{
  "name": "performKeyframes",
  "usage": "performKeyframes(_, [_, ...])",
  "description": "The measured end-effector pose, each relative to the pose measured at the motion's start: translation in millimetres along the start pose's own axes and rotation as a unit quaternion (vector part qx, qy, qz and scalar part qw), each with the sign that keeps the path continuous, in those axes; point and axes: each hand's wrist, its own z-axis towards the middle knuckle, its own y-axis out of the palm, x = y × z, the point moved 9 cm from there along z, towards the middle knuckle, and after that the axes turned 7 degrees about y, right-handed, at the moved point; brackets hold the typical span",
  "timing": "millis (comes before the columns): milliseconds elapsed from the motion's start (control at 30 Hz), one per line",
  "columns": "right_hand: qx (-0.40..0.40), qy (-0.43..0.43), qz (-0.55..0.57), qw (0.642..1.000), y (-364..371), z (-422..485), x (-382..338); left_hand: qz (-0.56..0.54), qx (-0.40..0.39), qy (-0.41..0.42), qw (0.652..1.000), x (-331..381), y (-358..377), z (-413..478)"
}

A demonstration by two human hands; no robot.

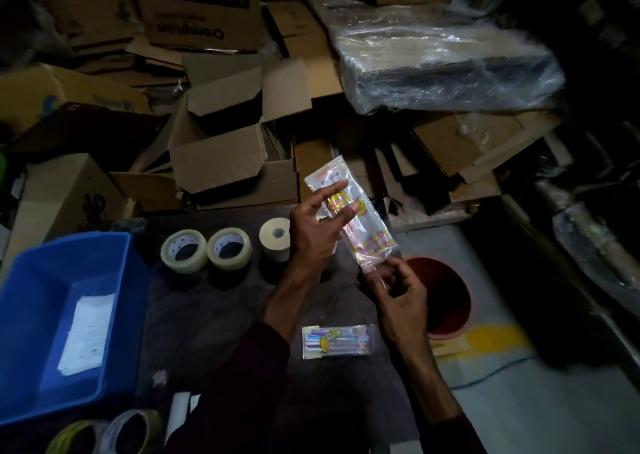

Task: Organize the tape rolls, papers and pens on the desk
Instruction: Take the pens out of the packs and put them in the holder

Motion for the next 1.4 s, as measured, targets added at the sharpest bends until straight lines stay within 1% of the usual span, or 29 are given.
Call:
performKeyframes(67, [-0.013, -0.006, -0.009, 1.0, 4.2, 2.0, -3.0, 0.01, -0.016, 0.001, 1.0, -1.0, 6.6, -2.1])
performKeyframes(133, [-0.007, -0.012, -0.019, 1.0, 2.9, 4.0, -6.0, 0.01, -0.03, -0.002, 0.999, -1.1, 12.5, -4.5])
performKeyframes(233, [-0.015, -0.024, -0.044, 0.999, -5.8, 1.3, -6.8, -0.008, -0.033, -0.01, 0.999, -0.1, 13.5, -3.4])
performKeyframes(333, [-0.023, -0.018, -0.055, 0.998, -14.8, -5.1, -6.4, -0.01, -0.033, -0.009, 0.999, 1.2, 12.0, -1.7])
performKeyframes(433, [-0.054, -0.011, -0.052, 0.997, -6.0, -6.3, -8.1, 0.0, -0.049, -0.018, 0.999, 2.2, 19.1, -6.8])
performKeyframes(500, [-0.074, -0.03, -0.071, 0.994, 1.3, -5.6, -12.3, -0.003, -0.058, -0.029, 0.998, 1.9, 22.1, -7.0])
performKeyframes(567, [-0.087, -0.037, -0.074, 0.993, 0.3, -7.7, -13.8, -0.018, -0.053, -0.039, 0.998, 3.0, 20.3, -3.0])
performKeyframes(633, [-0.097, -0.025, -0.077, 0.992, -5.3, -11.1, -10.8, -0.037, -0.048, -0.048, 0.997, 4.9, 17.6, 0.7])
performKeyframes(733, [-0.112, -0.003, -0.079, 0.991, -6.6, -10.3, -3.7, -0.025, -0.058, -0.038, 0.997, 4.5, 20.9, -0.8])
performKeyframes(833, [-0.094, -0.036, -0.104, 0.989, -4.2, -6.7, -6.8, -0.016, -0.059, -0.028, 0.998, 1.5, 25.1, -1.0])
performKeyframes(900, [-0.081, -0.058, -0.145, 0.984, -10.0, -9.4, -8.1, -0.025, -0.037, -0.033, 0.998, 1.2, 20.4, 5.1])
performKeyframes(933, [-0.089, -0.058, -0.157, 0.982, -13.7, -12.0, -5.8, -0.023, -0.024, -0.031, 0.999, 1.7, 15.9, 9.7])
performKeyframes(967, [-0.106, -0.045, -0.156, 0.981, -16.3, -15.5, -2.3, -0.017, -0.018, -0.025, 0.999, 2.3, 11.8, 13.7])
performKeyframes(1033, [-0.149, -0.005, -0.104, 0.983, -16.1, -20.0, 4.0, 0.003, -0.029, -0.016, 0.999, 4.3, 10.6, 17.3])
performKeyframes(1100, [-0.165, 0.013, -0.077, 0.983, -15.2, -18.7, 7.0, 0.016, -0.048, -0.011, 0.999, 2.8, 14.7, 17.5])
performKeyframes(1167, [-0.151, 0.041, -0.07, 0.985, -21.1, -15.9, 11.4, -0.003, -0.03, -0.008, 1.0, 4.6, 11.6, 20.8])
performKeyframes(1233, [-0.136, 0.098, -0.047, 0.985, -32.2, -12.4, 18.1, -0.018, 0.017, 0.001, 1.0, 10.2, -3.8, 30.3])
performKeyframes(1300, [-0.115, 0.156, 0.001, 0.981, -43.4, -9.2, 23.5, -0.004, 0.046, 0.007, 0.999, 11.8, -21.2, 38.5])
performKeyframes(1333, [-0.097, 0.166, 0.017, 0.981, -49.3, -3.9, 24.7, 0.004, 0.048, 0.007, 0.999, 10.8, -27.2, 40.2])
performKeyframes(1400, [-0.072, 0.135, 0.039, 0.987, -54.2, 8.0, 18.1, 0.006, 0.04, 0.001, 0.999, 5.8, -32.5, 37.4])
